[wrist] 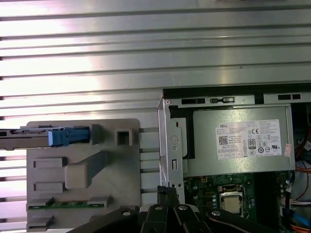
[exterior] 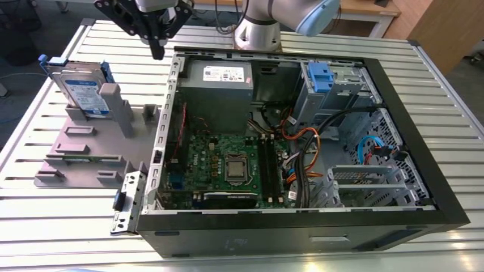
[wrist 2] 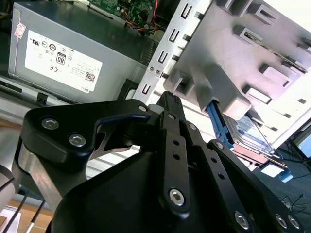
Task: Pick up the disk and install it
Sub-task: 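Reach for the disk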
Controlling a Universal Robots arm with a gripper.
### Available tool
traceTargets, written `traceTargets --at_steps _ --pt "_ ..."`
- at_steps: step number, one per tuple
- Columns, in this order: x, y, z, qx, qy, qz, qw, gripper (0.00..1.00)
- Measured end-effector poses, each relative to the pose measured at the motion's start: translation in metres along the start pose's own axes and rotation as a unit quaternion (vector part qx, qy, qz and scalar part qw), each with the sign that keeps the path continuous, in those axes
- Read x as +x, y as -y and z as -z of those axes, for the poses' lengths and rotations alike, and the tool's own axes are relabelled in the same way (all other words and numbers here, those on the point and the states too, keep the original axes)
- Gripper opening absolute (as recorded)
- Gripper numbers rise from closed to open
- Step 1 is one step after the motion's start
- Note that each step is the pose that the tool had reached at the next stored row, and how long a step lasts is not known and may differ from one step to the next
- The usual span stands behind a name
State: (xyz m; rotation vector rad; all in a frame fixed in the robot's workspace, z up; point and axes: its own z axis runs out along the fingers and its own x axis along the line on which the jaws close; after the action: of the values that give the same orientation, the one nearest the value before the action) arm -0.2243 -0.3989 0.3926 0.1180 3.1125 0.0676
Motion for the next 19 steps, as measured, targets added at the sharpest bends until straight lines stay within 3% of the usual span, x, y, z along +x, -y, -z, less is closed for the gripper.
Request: traceTargets --at_steps 19 --pt "0.0039 0.0003 0.0001 0.0 0.0 0.0 1.0 0.11"
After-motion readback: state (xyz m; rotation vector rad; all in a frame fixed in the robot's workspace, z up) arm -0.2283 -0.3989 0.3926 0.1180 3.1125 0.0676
